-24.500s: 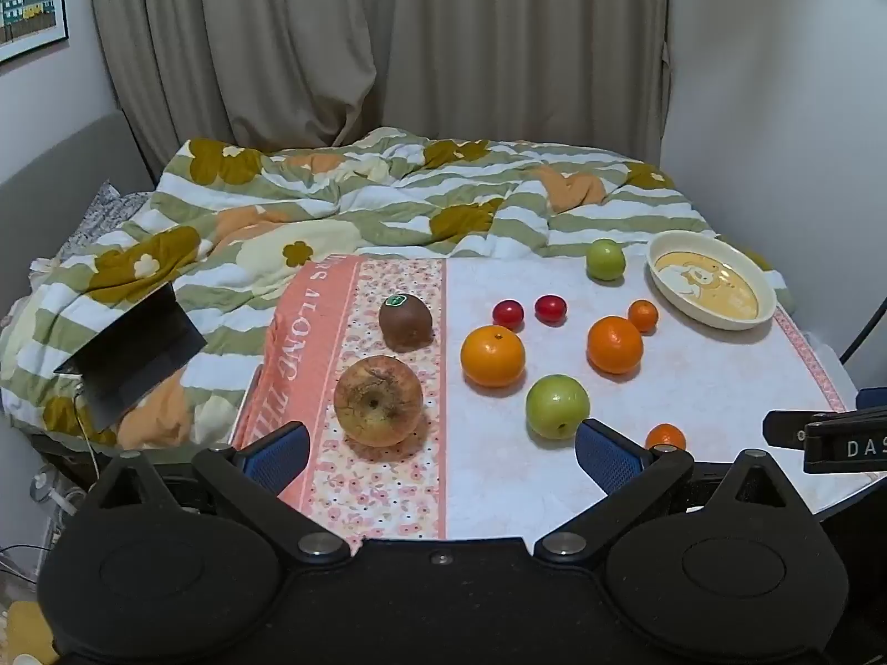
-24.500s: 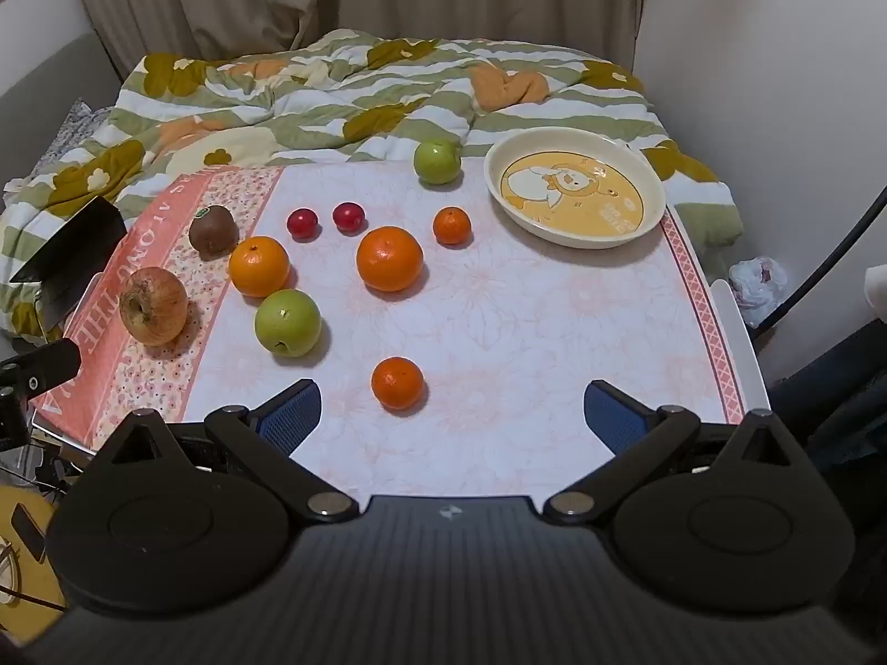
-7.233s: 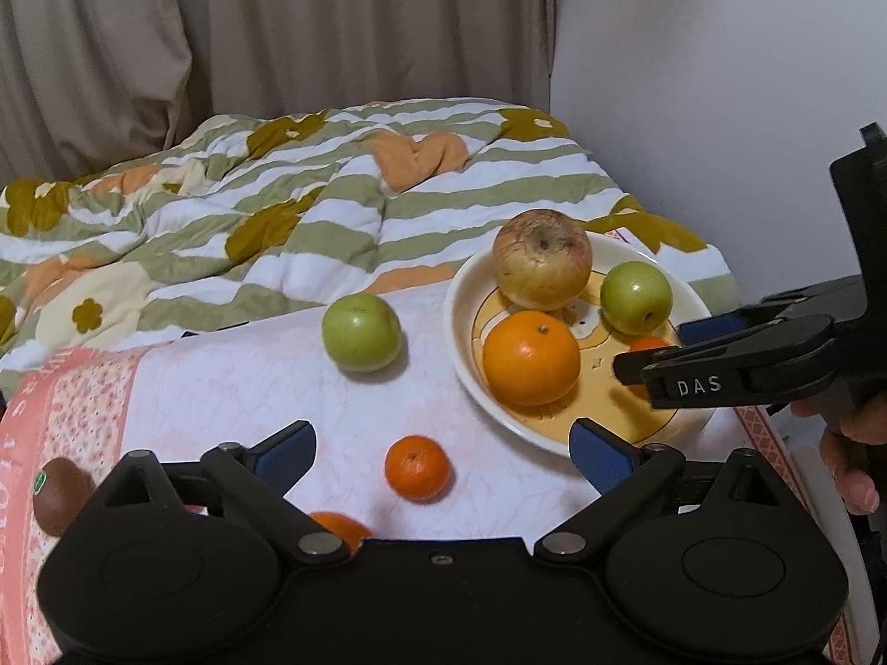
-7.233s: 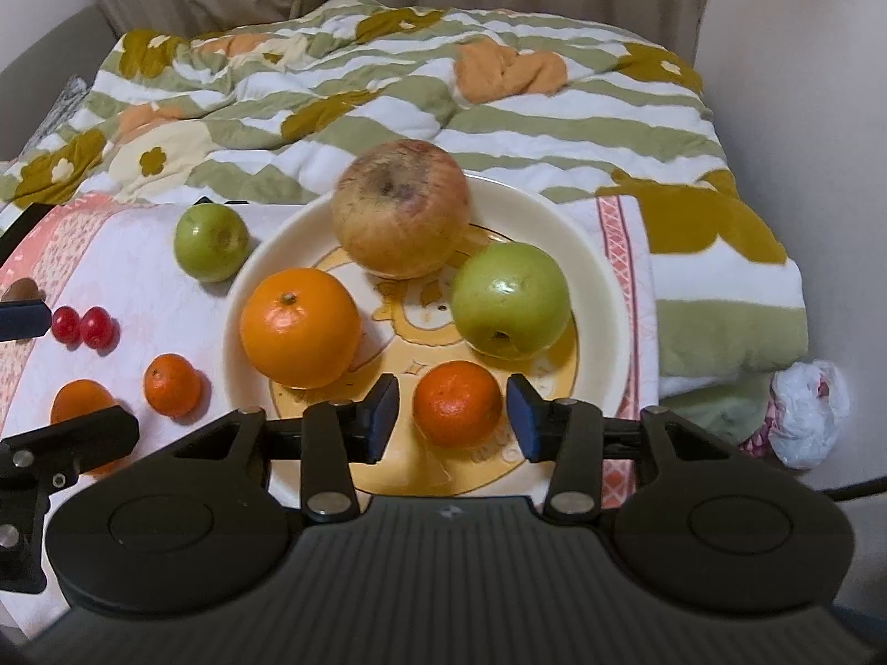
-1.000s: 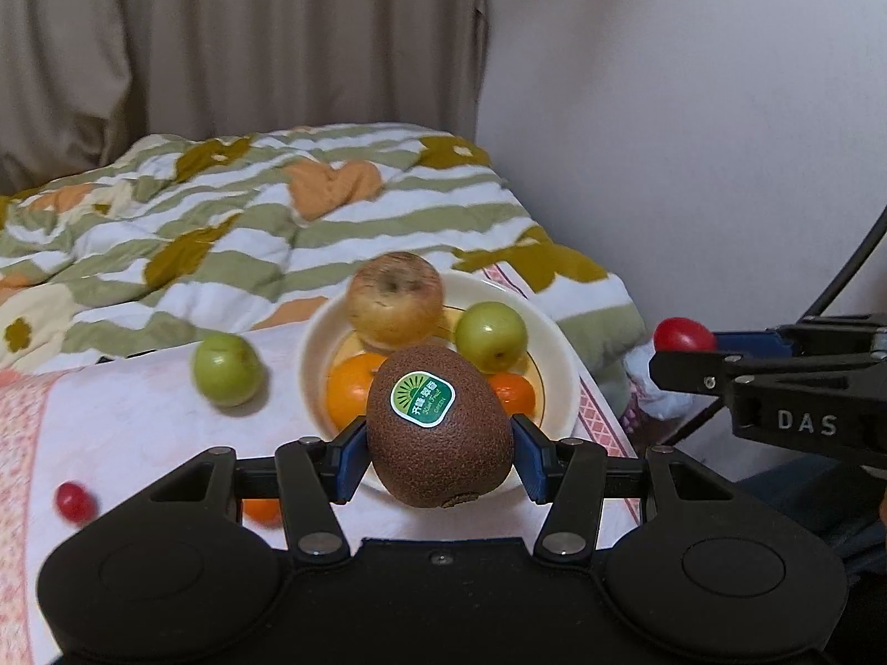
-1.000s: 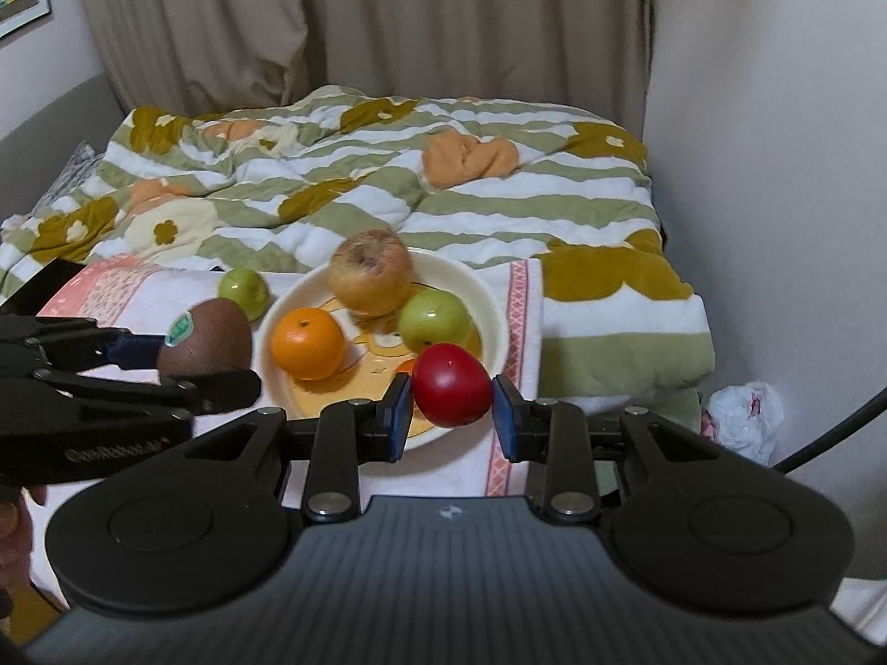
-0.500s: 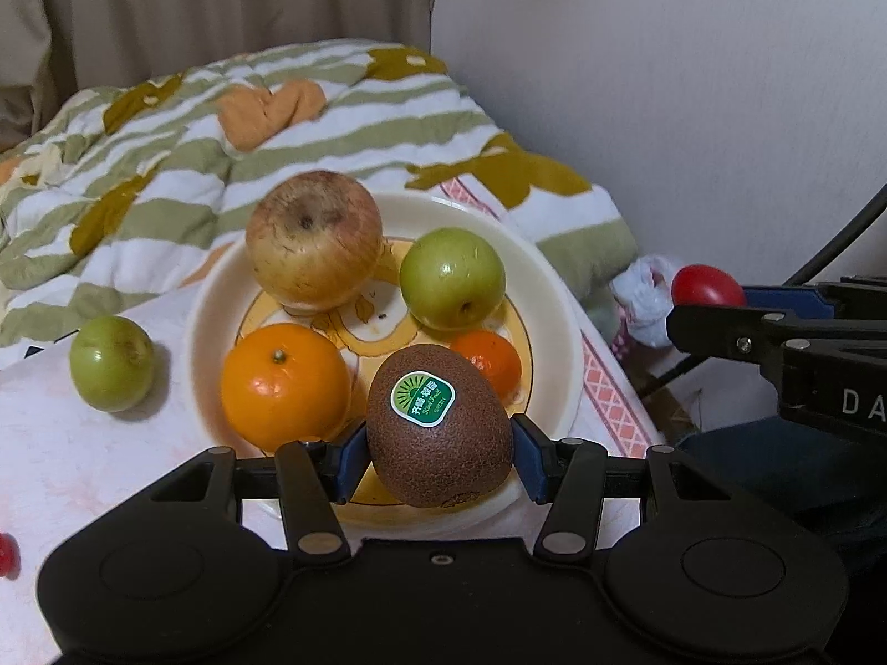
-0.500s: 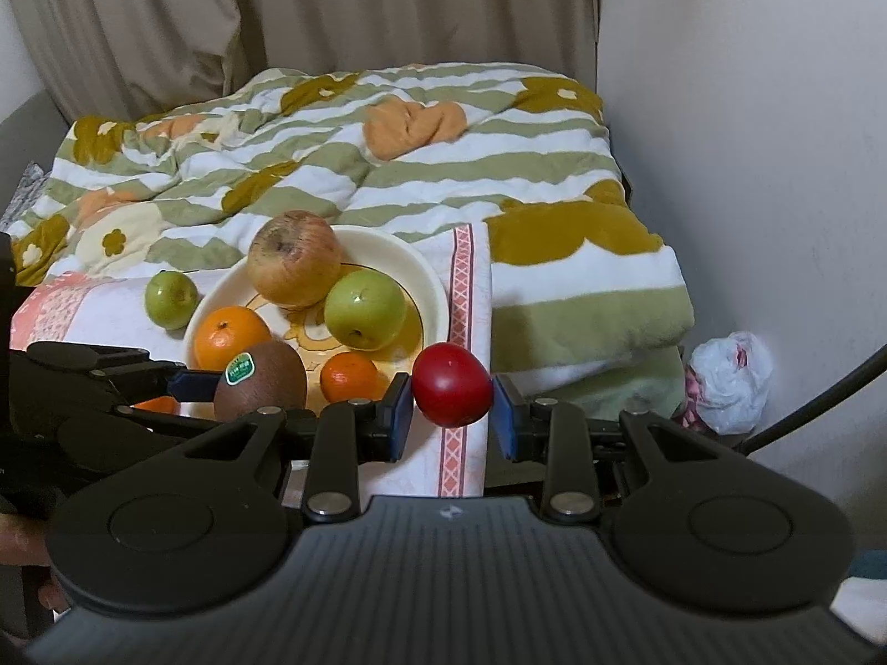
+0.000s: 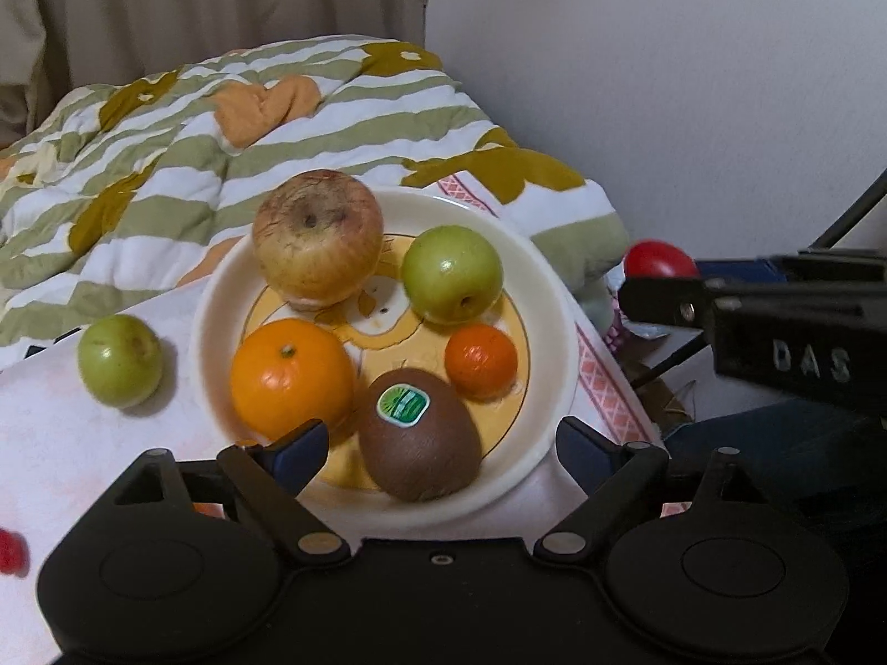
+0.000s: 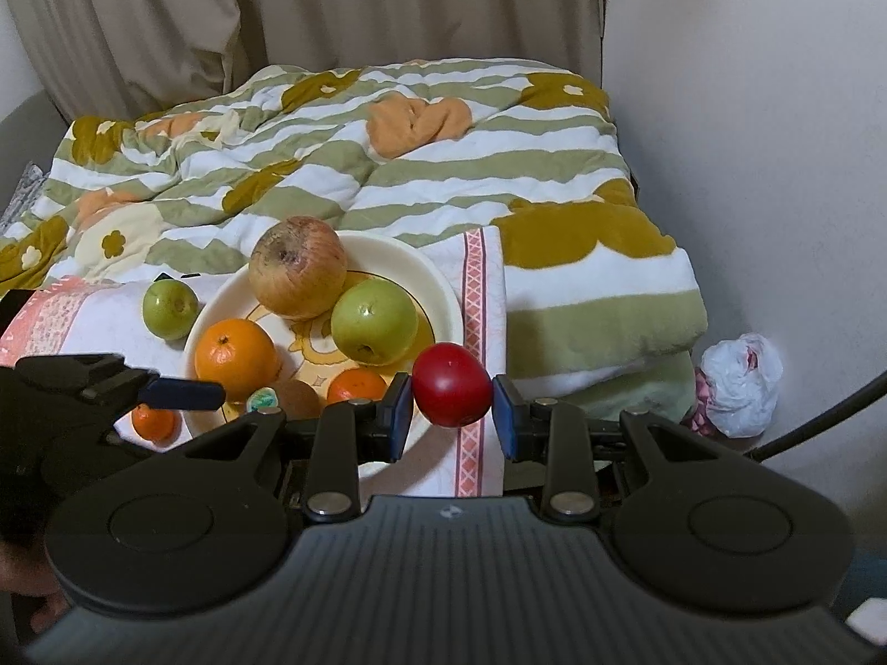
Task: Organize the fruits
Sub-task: 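Carry the kiwi and cherry tomato into the cream bowl and open both tools, then move both tools back toward the loose cherry tomato and large orange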
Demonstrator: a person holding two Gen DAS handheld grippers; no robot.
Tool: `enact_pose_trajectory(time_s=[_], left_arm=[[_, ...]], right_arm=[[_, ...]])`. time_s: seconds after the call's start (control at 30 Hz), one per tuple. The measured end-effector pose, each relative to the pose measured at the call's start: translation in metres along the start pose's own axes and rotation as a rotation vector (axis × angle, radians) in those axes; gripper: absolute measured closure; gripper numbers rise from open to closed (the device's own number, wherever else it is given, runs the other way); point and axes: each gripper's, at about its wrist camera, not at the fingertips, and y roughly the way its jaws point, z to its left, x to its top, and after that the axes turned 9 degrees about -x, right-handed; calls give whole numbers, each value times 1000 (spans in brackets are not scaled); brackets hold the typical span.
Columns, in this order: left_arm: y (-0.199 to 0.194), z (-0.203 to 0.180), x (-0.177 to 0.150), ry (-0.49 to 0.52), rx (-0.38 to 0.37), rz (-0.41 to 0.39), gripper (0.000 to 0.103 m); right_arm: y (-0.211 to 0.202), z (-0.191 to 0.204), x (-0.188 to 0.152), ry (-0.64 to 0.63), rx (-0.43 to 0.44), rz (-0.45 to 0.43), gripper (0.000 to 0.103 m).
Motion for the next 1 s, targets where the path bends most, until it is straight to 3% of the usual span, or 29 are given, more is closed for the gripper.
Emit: enact_pose_trajectory(time_s=[0.3,0.67,0.83,0.9,1.0], left_arm=[[-34,17,-13,-66,35,-58,10],[-63,31,-26,-122,133,-159,10],[-67,35,-33,-147,157,-162,10],[-69,33,-37,-135,173,-160,10],[-74,33,-41,-146,177,-176,9]], right_arm=[[15,12,7,-54,24,7,57],[54,24,4,-110,63,41,57],[57,28,3,-128,75,36,56],[54,29,2,-132,83,22,51],[48,31,1,-136,77,4,23]])
